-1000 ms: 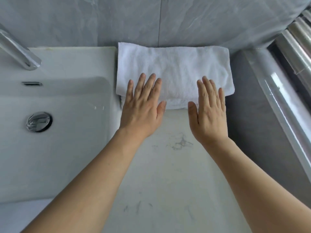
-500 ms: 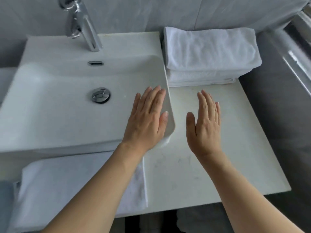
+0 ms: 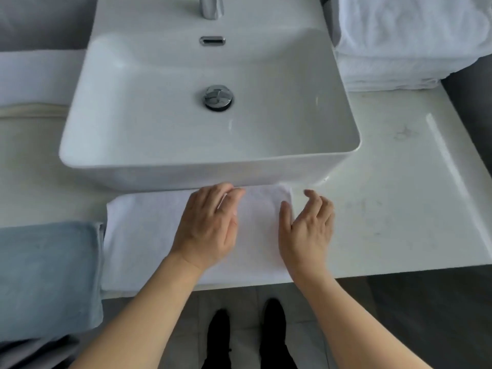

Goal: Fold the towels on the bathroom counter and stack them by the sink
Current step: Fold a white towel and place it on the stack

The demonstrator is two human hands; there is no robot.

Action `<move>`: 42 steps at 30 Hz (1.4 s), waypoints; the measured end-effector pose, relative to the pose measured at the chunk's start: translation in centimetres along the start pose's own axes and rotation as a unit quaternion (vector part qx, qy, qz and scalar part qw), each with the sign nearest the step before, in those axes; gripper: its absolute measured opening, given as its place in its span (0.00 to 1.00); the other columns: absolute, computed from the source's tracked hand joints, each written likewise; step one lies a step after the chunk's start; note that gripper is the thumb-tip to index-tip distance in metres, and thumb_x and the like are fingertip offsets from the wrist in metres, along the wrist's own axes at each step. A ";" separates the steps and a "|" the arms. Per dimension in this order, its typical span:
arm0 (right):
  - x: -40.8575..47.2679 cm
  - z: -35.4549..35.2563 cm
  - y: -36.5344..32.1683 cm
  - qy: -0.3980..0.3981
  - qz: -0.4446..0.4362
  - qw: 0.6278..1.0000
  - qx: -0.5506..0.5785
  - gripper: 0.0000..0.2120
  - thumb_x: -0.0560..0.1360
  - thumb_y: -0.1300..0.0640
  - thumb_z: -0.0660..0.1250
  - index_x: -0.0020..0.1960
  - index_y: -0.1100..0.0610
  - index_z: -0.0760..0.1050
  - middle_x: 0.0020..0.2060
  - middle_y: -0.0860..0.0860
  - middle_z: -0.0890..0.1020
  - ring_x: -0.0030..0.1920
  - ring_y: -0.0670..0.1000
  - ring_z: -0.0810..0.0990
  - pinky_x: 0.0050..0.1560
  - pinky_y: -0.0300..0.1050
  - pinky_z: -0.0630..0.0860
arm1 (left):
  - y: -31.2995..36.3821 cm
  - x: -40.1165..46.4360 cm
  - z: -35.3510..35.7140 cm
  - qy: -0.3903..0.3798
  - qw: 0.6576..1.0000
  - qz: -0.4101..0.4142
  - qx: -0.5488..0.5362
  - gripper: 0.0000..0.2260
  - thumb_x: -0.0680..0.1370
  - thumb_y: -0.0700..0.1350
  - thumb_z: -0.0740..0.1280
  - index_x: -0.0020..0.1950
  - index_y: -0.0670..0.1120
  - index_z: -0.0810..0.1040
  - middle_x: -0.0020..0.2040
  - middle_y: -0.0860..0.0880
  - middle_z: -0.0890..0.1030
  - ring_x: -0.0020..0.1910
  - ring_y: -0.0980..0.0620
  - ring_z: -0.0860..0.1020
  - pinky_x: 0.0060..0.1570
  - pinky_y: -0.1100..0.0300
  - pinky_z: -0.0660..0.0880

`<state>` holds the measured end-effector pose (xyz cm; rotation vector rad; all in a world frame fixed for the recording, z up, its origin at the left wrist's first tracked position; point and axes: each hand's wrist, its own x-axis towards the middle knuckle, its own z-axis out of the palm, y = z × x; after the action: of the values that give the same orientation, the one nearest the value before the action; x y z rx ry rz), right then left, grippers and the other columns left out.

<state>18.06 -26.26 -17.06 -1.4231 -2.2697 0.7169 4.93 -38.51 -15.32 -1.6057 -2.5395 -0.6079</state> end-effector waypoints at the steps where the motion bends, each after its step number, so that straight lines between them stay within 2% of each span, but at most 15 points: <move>1: -0.3 0.8 -0.1 -0.026 0.047 0.998 -0.021 0.24 0.79 0.44 0.59 0.67 0.59 0.68 0.60 0.56 0.73 0.58 0.58 0.72 0.60 0.51 0.66 | -1.4 -1.0 0.0 -0.032 0.999 -0.027 0.020 0.19 0.77 0.44 0.58 0.65 0.41 0.75 0.60 0.41 0.76 0.55 0.39 0.76 0.56 0.48 0.70; 3: -0.8 2.3 -0.2 -0.039 0.076 0.992 -0.097 0.25 0.79 0.40 0.57 0.65 0.59 0.70 0.55 0.56 0.76 0.55 0.59 0.73 0.56 0.52 0.66 | -3.5 -2.6 0.0 -0.113 0.987 -0.096 0.055 0.24 0.78 0.50 0.55 0.71 0.41 0.72 0.67 0.42 0.73 0.62 0.38 0.73 0.66 0.45 0.66; 5: -1.1 3.5 -0.2 -0.019 0.060 0.985 -0.161 0.23 0.79 0.39 0.55 0.55 0.59 0.72 0.47 0.55 0.76 0.49 0.58 0.73 0.52 0.53 0.64 | -4.7 -4.0 0.7 -0.165 0.974 -0.131 0.079 0.29 0.79 0.56 0.50 0.77 0.45 0.64 0.73 0.44 0.67 0.71 0.40 0.65 0.75 0.41 0.55; 7: -0.9 4.2 0.0 0.012 0.053 0.984 -0.171 0.21 0.78 0.39 0.56 0.43 0.58 0.69 0.40 0.53 0.74 0.44 0.58 0.71 0.48 0.52 0.63 | -5.3 -4.5 1.6 -0.164 0.973 -0.136 0.089 0.30 0.79 0.58 0.50 0.79 0.48 0.61 0.74 0.46 0.65 0.74 0.43 0.61 0.76 0.39 0.49; 9: -0.9 4.5 0.2 0.030 0.041 0.987 -0.150 0.20 0.78 0.42 0.57 0.38 0.57 0.66 0.36 0.51 0.71 0.42 0.57 0.69 0.47 0.52 0.62 | -5.4 -4.4 2.1 -0.150 0.975 -0.135 0.093 0.29 0.78 0.58 0.51 0.78 0.48 0.62 0.73 0.46 0.66 0.73 0.43 0.62 0.76 0.38 0.50; 14: -0.6 4.0 0.8 0.021 -0.027 0.994 -0.107 0.20 0.80 0.43 0.57 0.38 0.56 0.61 0.29 0.48 0.69 0.33 0.56 0.66 0.40 0.50 0.60 | -4.7 -4.4 2.5 -0.140 0.974 -0.145 0.099 0.29 0.78 0.57 0.51 0.78 0.47 0.63 0.74 0.44 0.66 0.74 0.41 0.62 0.75 0.36 0.51; 18: 0.3 3.4 1.9 0.008 -0.036 0.994 -0.103 0.19 0.80 0.43 0.56 0.40 0.55 0.58 0.24 0.46 0.65 0.25 0.51 0.61 0.34 0.49 0.56 | -3.4 -3.9 3.4 -0.140 0.974 -0.152 0.098 0.29 0.79 0.57 0.51 0.78 0.46 0.62 0.74 0.43 0.66 0.74 0.40 0.62 0.74 0.35 0.52; 20: 0.7 3.1 2.6 0.016 -0.028 0.994 -0.106 0.19 0.80 0.42 0.56 0.40 0.54 0.57 0.24 0.46 0.65 0.25 0.46 0.60 0.33 0.49 0.55 | -2.7 -3.6 3.9 -0.137 0.975 -0.150 0.095 0.29 0.78 0.57 0.52 0.77 0.46 0.63 0.73 0.43 0.66 0.73 0.39 0.62 0.74 0.35 0.52; 24: 1.6 2.4 4.0 0.025 -0.018 0.993 -0.110 0.19 0.80 0.41 0.54 0.40 0.53 0.56 0.24 0.47 0.65 0.25 0.45 0.61 0.27 0.45 0.52 | -1.1 -2.8 4.4 -0.136 0.975 -0.150 0.092 0.29 0.79 0.57 0.51 0.78 0.46 0.61 0.75 0.43 0.65 0.74 0.39 0.60 0.75 0.35 0.49; 31: 3.4 0.7 6.3 0.016 0.025 0.992 -0.124 0.21 0.80 0.38 0.53 0.41 0.56 0.58 0.26 0.49 0.68 0.26 0.47 0.62 0.33 0.49 0.57 | 1.7 -1.3 5.6 -0.147 0.976 -0.144 0.076 0.30 0.78 0.57 0.52 0.79 0.46 0.60 0.76 0.42 0.64 0.75 0.39 0.60 0.75 0.34 0.48; 35: 3.5 0.7 6.8 0.026 0.036 0.992 -0.121 0.22 0.79 0.37 0.53 0.40 0.54 0.57 0.27 0.49 0.69 0.27 0.47 0.64 0.31 0.49 0.56 | 1.2 -1.3 5.6 -0.135 0.979 -0.141 0.050 0.30 0.78 0.58 0.52 0.78 0.47 0.62 0.75 0.43 0.64 0.74 0.41 0.59 0.76 0.38 0.47; 36: 3.5 0.7 6.7 0.029 0.036 0.992 -0.120 0.22 0.79 0.37 0.53 0.39 0.54 0.57 0.27 0.49 0.69 0.26 0.47 0.64 0.30 0.48 0.55 | 0.9 -1.5 5.3 -0.121 0.979 -0.157 0.038 0.29 0.78 0.58 0.53 0.77 0.48 0.64 0.75 0.43 0.64 0.73 0.41 0.60 0.76 0.40 0.49; 38: 3.5 0.8 6.6 0.028 0.033 0.992 -0.119 0.22 0.79 0.37 0.53 0.39 0.54 0.57 0.26 0.48 0.68 0.26 0.47 0.63 0.30 0.49 0.55 | -0.1 -2.1 4.6 -0.077 0.965 -0.251 0.018 0.27 0.77 0.56 0.58 0.74 0.47 0.67 0.73 0.43 0.65 0.70 0.39 0.61 0.74 0.43 0.56; 40: 3.5 0.8 6.4 0.023 0.036 0.992 -0.121 0.22 0.79 0.37 0.53 0.40 0.55 0.58 0.26 0.48 0.67 0.26 0.48 0.62 0.32 0.49 0.55 | -1.0 -2.6 3.7 -0.035 0.928 -0.371 0.008 0.26 0.76 0.55 0.63 0.72 0.47 0.67 0.72 0.43 0.65 0.69 0.39 0.63 0.69 0.45 0.59; 42: 3.5 0.7 6.4 0.021 0.039 0.992 -0.117 0.22 0.79 0.38 0.53 0.40 0.56 0.58 0.26 0.48 0.66 0.26 0.49 0.61 0.32 0.49 0.56 | -1.4 -2.8 2.9 -0.009 0.893 -0.450 0.003 0.29 0.74 0.56 0.66 0.72 0.46 0.65 0.71 0.43 0.65 0.68 0.39 0.63 0.67 0.45 0.60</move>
<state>20.73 -20.93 -21.31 -1.6233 -2.3376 0.4490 5.33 -40.35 -19.11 -0.3156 -3.1912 -0.6115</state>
